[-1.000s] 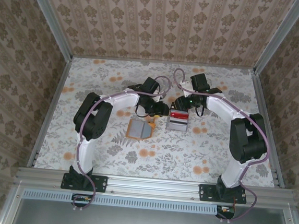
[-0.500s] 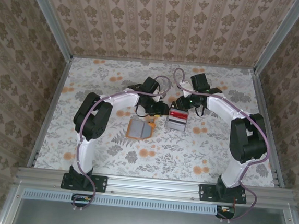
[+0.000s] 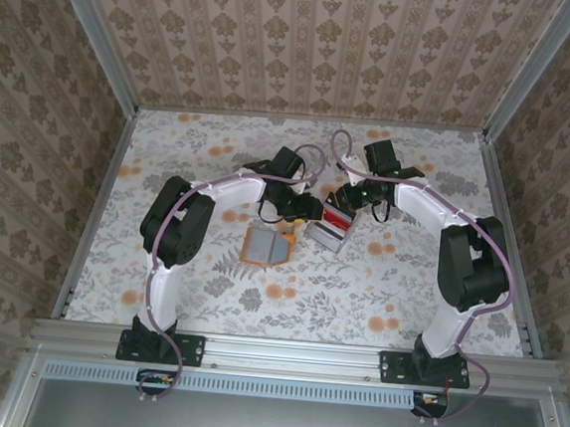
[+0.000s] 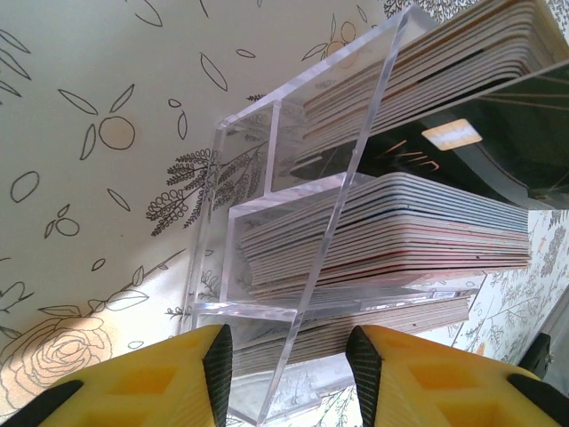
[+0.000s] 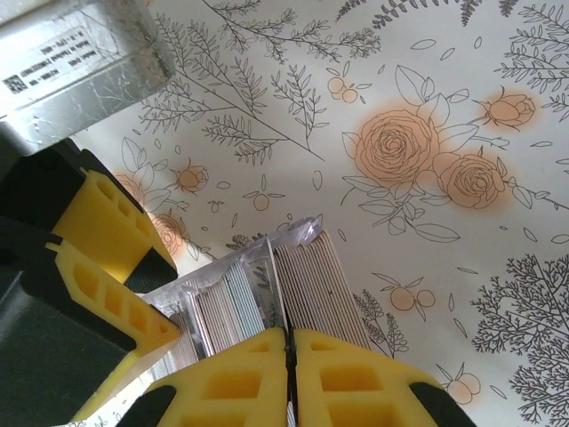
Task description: Put the credit cards into the card holder
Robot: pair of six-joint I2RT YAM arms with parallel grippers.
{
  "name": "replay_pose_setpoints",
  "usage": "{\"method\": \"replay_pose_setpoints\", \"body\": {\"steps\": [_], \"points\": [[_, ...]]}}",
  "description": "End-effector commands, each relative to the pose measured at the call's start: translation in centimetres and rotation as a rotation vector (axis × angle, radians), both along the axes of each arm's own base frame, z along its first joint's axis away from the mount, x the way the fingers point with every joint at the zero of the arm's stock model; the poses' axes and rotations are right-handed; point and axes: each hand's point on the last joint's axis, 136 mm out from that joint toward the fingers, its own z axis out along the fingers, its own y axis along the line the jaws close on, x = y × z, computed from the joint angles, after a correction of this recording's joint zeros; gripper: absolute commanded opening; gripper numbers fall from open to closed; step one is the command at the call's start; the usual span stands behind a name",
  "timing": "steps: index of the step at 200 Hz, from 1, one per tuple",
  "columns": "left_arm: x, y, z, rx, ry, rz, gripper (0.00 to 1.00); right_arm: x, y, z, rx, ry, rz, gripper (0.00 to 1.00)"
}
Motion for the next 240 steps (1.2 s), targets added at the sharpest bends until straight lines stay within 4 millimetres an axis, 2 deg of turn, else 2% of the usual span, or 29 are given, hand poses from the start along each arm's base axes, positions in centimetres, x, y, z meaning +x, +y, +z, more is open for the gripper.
{"method": "replay_pose_setpoints", "body": {"steps": [1,61,117,150,176,202,221,240], "points": [[-0.3,-0.3,0.0,-0.006,0.016,-0.013,0.44,0.0,0.4,3.4,0.049,-0.056,0.019,0.09],[0.1,0.1,1.6,-0.019,-0.01,-0.008,0.43,-0.4,0.2,5.9,0.147,-0.075,0.005,0.09],[1.0,0.9,3.9,-0.101,-0.031,0.027,0.44,-0.3,-0.2,6.0,0.23,-0.052,-0.033,0.07],[1.6,1.4,8.1,-0.232,-0.091,0.048,0.46,-0.1,-0.7,8.0,0.389,-0.049,-0.103,0.06],[2.3,1.8,11.8,-0.366,-0.168,0.077,0.47,-0.7,0.2,9.7,0.562,-0.011,-0.109,0.06],[2.4,1.7,14.6,-0.513,-0.205,0.087,0.49,-1.2,1.1,10.9,0.721,0.034,-0.112,0.06],[2.0,0.9,15.6,-0.558,-0.209,0.049,0.5,-1.4,1.7,12.0,0.835,0.053,-0.101,0.06],[2.1,0.7,15.1,-0.542,-0.191,0.045,0.5,-1.5,2.0,13.0,0.901,0.049,-0.089,0.06]]}}
